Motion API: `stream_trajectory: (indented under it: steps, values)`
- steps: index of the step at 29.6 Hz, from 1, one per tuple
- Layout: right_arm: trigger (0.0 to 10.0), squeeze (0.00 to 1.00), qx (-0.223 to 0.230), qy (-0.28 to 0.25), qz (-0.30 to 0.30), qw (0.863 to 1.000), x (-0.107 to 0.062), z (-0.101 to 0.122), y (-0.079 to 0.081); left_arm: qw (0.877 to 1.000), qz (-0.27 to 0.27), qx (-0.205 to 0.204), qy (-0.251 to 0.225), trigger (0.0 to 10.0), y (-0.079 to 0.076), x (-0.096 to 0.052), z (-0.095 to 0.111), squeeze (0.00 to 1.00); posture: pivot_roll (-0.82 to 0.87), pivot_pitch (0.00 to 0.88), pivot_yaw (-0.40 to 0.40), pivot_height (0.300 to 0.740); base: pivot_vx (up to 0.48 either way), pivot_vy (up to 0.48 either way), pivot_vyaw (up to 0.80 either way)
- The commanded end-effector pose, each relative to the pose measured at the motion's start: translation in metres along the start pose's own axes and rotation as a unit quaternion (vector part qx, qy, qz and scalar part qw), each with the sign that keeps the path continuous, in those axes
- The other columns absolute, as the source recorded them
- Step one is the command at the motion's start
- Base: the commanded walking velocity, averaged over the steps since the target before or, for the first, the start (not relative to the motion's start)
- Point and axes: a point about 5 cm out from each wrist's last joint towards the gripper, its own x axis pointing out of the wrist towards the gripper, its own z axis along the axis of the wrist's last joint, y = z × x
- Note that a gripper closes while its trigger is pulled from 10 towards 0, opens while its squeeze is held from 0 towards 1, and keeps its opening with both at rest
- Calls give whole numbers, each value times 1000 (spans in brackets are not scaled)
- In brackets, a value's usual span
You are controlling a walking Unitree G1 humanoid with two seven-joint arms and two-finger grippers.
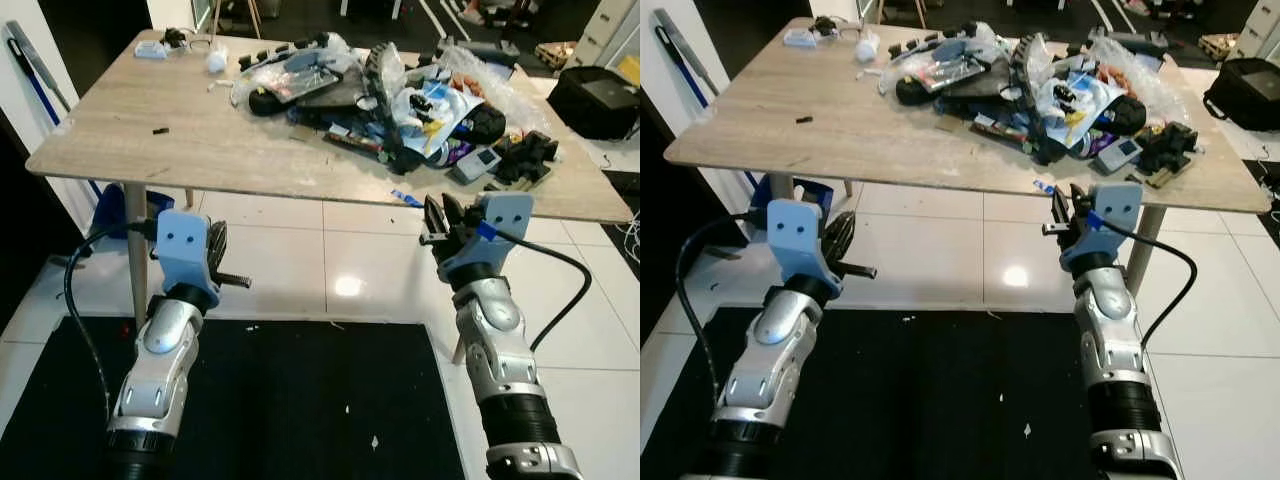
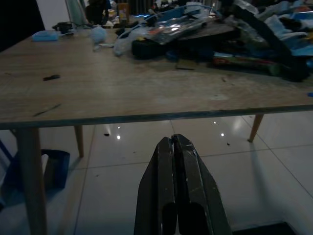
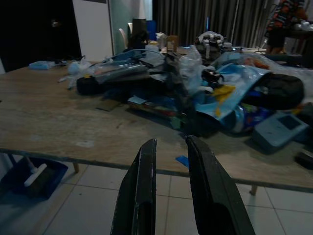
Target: Picking trash to rubbish bin
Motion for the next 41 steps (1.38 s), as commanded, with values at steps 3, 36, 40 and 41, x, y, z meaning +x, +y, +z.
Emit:
stream_trajectory:
  steps: [3, 36, 40, 41]
  values:
    - [10000, 0, 3, 13, 2, 1000, -3, -5, 0, 1000, 0, 5, 5, 10000, 1, -2, -1, 0, -6, 133, -46, 740, 334, 0, 0]
    - [10000, 0, 7, 12, 1, 1000, -3, -5, 1, 1000, -5, 6, 5, 10000, 1, -2, 0, 0, -5, 135, -43, 740, 334, 0, 0]
    - [10000, 0, 9, 11, 0, 1000, -3, -5, 1, 1000, -6, 6, 4, 10000, 0, -2, 0, 0, -5, 135, -43, 740, 334, 0, 0]
    - [10000, 0, 10, 11, 0, 1000, -3, -5, 1, 1000, -7, 6, 4, 10000, 0, -2, 0, 0, -5, 134, -42, 740, 337, 0, 0]
